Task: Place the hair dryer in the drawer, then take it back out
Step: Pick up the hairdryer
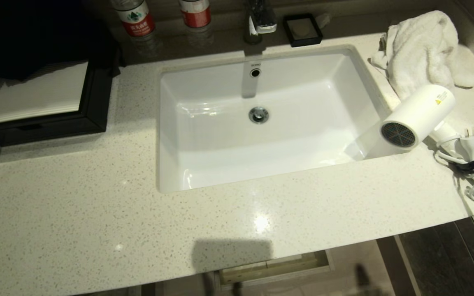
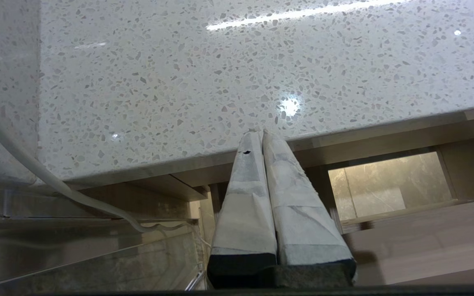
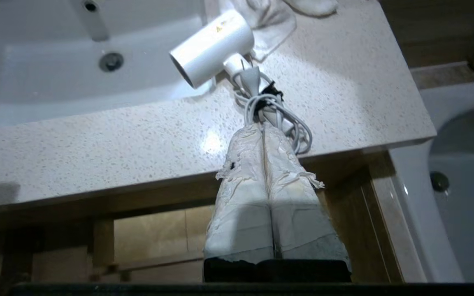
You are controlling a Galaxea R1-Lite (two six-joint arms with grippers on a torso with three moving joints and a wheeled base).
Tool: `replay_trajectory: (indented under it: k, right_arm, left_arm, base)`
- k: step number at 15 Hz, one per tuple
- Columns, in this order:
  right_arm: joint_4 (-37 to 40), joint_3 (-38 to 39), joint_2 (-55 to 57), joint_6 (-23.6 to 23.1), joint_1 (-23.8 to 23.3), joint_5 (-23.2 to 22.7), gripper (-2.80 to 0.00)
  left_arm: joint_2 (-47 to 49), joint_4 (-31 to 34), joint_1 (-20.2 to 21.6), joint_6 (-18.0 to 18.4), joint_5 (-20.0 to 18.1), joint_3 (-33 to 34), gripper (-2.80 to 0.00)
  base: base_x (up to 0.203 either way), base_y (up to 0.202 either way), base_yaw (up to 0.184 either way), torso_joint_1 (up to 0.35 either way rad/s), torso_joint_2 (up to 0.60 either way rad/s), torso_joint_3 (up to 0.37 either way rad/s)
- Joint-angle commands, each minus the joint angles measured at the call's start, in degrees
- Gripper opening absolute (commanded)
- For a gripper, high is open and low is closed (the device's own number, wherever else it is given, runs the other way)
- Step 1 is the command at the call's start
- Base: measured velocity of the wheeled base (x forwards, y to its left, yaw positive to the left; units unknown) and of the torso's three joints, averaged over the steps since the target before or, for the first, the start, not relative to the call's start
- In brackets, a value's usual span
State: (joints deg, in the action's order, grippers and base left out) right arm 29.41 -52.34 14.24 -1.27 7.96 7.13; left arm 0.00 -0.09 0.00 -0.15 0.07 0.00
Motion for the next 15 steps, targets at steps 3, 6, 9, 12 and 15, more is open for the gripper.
replay_trajectory:
  k: [3,6,9,12,15]
  right_arm:
    - [7.71,-9.57,20.50,0.25,0.14,2.11,-2.80]
    - [6.76,-12.57,29.76,-0.57,-0.30,1.12,-2.80]
    - [2.91,-13.05,33.46,-4.79,-5.95,-5.86,-2.80]
    - [2.42,-12.35,35.90,-11.17,-13.97,-19.64,0.00]
    - [0.40,-10.40,38.03,-12.72,-16.27,-20.84,0.00]
  left_arm:
    - [0.00,0.00,0.00,-0.03,0.01,0.09,-2.80]
    - [0.00,0.00,0.00,-0.03,0.01,0.09,-2.80]
    - [0.00,0.00,0.00,-0.03,0.01,0.09,-2.80]
    - [0.00,0.00,0.00,-0.03,0.01,0.02,-2.80]
    - [-0.03,0.00,0.00,-0.03,0.01,0.09,-2.80]
  base:
    - [0.000,0.000,0.000,0.000,0.00,0.000]
    - [0.000,0.000,0.000,0.000,0.00,0.000]
    - [0.000,0.000,0.000,0.000,0.00,0.000]
    - [0.000,0.000,0.000,0.000,0.00,0.000]
    - [0.000,0.000,0.000,0.000,0.00,0.000]
